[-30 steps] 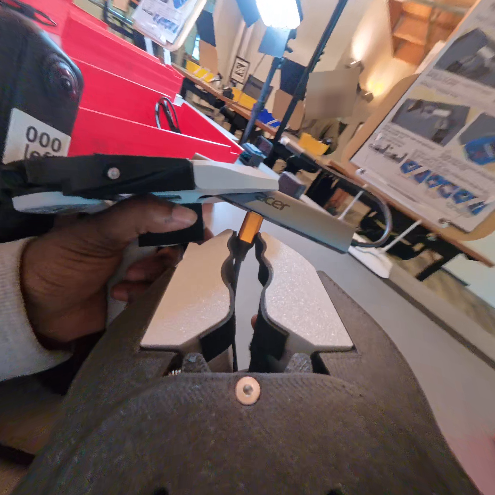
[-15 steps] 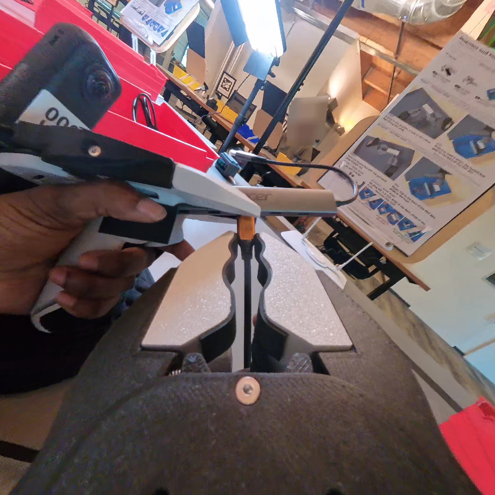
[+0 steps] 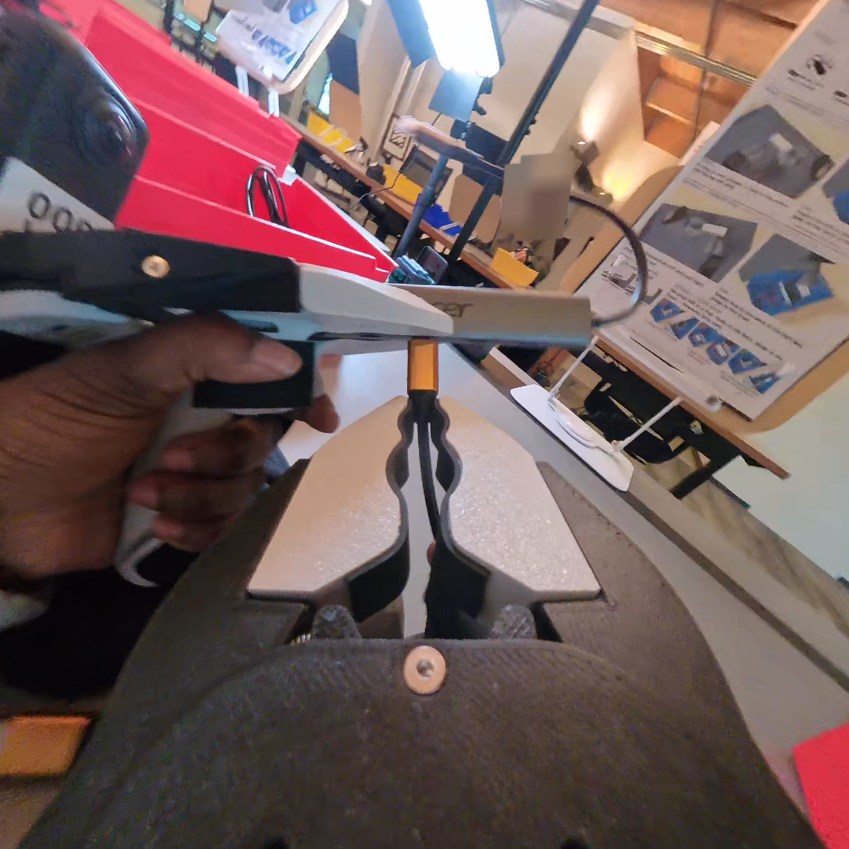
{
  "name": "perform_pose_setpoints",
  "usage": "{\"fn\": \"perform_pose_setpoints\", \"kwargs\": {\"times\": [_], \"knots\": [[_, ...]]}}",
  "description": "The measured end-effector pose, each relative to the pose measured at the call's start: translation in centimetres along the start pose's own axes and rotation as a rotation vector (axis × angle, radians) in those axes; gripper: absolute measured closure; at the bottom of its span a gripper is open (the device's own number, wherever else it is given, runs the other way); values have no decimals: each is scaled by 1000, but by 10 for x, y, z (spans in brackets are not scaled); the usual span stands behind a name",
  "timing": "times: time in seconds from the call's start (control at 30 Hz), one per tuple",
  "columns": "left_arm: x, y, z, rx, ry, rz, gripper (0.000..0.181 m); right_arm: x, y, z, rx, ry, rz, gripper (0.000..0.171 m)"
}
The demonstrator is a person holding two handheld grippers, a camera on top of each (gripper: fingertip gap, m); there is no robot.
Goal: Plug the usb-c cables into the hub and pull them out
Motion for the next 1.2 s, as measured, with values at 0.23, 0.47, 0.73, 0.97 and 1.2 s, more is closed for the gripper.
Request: {"fn": "perform_pose_setpoints", "kwargs": {"times": [0.23, 0.47, 0.73, 0.97, 1.2], "knots": [[-3, 0, 0, -3, -16, 40, 172, 10, -2, 2, 18, 25, 49, 164], [-7, 8, 4, 45, 10, 39, 171, 13, -7, 39, 74, -16, 110, 165], [-3, 6, 1, 3, -18, 1, 171, 96, 39, 71, 330, -93, -104, 165], [3, 4, 1, -9, -43, -38, 171, 168, 71, 103, 356, -181, -83, 165], [4, 6, 3, 16, -67, -14, 171, 258, 89, 157, 309, -464, 145, 165]]}}
Point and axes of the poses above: each gripper's, where its closed fingertips meet, z back along the fingers, y out of its top, x = y × z across the jaws, the point moved 8 cm from there along z, back along the fingers, and after that the axes turned 2 degrees about z, right-handed, at the moved point
